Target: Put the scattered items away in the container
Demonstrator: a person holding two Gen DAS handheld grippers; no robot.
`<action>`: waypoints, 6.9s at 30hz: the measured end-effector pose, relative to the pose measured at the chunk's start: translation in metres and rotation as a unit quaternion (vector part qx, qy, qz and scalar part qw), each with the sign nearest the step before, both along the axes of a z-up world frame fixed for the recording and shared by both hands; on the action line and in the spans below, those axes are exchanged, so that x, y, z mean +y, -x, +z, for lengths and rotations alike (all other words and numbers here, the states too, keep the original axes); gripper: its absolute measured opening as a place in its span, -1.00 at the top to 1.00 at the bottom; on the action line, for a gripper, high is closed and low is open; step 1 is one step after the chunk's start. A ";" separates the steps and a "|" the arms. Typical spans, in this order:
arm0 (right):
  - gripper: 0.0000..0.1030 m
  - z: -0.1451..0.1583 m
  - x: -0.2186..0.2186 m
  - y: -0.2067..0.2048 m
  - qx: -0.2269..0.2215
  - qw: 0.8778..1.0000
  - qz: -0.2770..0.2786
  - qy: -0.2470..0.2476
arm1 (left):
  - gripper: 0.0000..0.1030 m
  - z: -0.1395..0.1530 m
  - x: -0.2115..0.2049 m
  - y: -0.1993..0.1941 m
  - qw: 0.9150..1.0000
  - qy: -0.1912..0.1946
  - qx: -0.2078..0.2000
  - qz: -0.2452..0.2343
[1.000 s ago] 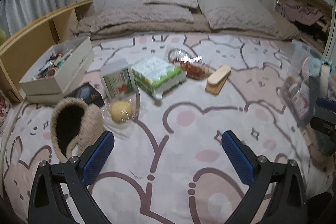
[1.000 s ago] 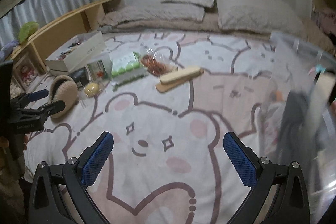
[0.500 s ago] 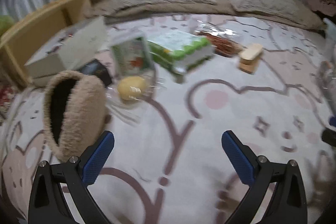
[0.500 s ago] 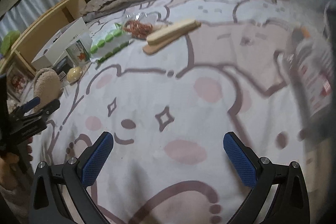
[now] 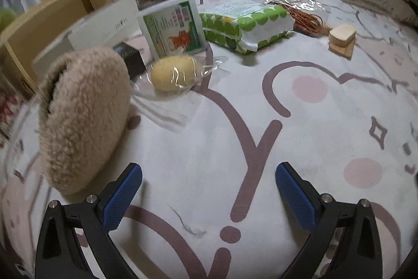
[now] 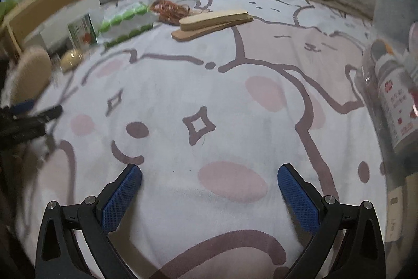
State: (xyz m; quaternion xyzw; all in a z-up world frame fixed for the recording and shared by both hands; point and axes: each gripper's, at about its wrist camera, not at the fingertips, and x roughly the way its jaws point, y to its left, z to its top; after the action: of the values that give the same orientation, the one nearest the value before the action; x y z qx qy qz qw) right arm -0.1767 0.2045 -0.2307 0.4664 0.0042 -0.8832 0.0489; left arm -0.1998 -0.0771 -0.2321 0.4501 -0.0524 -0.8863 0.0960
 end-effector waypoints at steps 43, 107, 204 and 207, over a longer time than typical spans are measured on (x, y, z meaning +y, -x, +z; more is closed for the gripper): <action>-1.00 -0.004 0.002 0.001 0.014 1.000 -0.001 0.007 | 0.56 0.004 -0.005 0.061 0.984 0.148 0.047 -0.082; -1.00 -0.001 0.005 0.003 0.010 1.000 0.004 0.018 | -0.63 0.029 0.061 -0.029 0.971 -0.194 0.043 -0.135; -0.85 0.006 -0.033 -0.006 0.013 1.000 0.008 -0.010 | -1.00 0.001 0.044 -0.005 0.978 -0.185 0.031 -0.086; -0.78 0.006 -0.037 0.001 0.016 1.000 0.012 -0.016 | -1.00 0.000 0.046 -0.003 0.979 -0.185 0.029 -0.083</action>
State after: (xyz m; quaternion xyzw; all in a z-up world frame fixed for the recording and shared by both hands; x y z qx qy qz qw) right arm -0.1776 0.1673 -0.2244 0.4532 0.0245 -0.8895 0.0518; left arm -0.1965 -0.0314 -0.2320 0.4280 0.0781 -0.8983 -0.0612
